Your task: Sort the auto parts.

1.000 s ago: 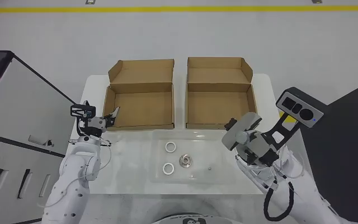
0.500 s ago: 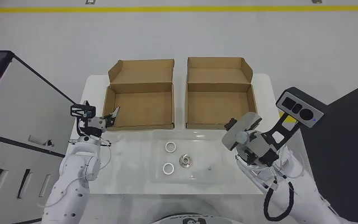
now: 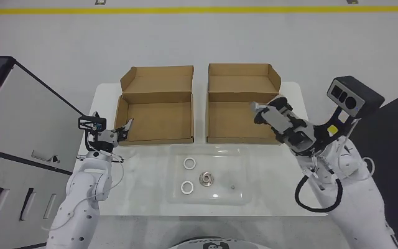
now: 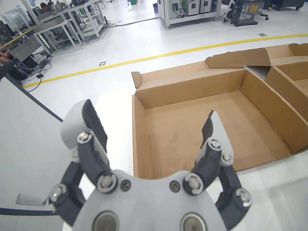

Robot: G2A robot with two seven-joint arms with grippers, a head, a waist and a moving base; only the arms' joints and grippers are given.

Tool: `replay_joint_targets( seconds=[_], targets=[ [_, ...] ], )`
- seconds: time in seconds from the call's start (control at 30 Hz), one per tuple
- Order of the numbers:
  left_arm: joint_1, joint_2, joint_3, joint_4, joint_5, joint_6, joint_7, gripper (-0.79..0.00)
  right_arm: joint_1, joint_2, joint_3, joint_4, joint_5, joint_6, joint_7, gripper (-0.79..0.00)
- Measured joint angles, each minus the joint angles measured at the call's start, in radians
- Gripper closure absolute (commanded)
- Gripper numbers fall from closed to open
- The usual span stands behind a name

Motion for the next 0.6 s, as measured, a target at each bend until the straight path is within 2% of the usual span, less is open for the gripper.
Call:
replay_joint_targets(
  seconds=[0.2,0.3,0.43,0.6],
  targets=[
    [0.0,0.0,0.0,0.0,0.0,0.0,0.0,-0.785,-0.08,0.028,0.235,0.028,-0.074,0.097,0.167,0.0],
    [0.0,0.0,0.0,0.0,0.0,0.0,0.0,-0.785,-0.094,0.037,0.316,0.037,-0.094,0.122,0.234,0.0],
    [0.0,0.0,0.0,0.0,0.0,0.0,0.0,-0.785,-0.078,0.045,0.357,0.05,-0.136,0.137,0.307,0.0],
    [0.0,0.0,0.0,0.0,0.0,0.0,0.0,-0.785,-0.019,0.057,0.349,0.072,-0.264,0.161,0.41,0.0]
  ],
)
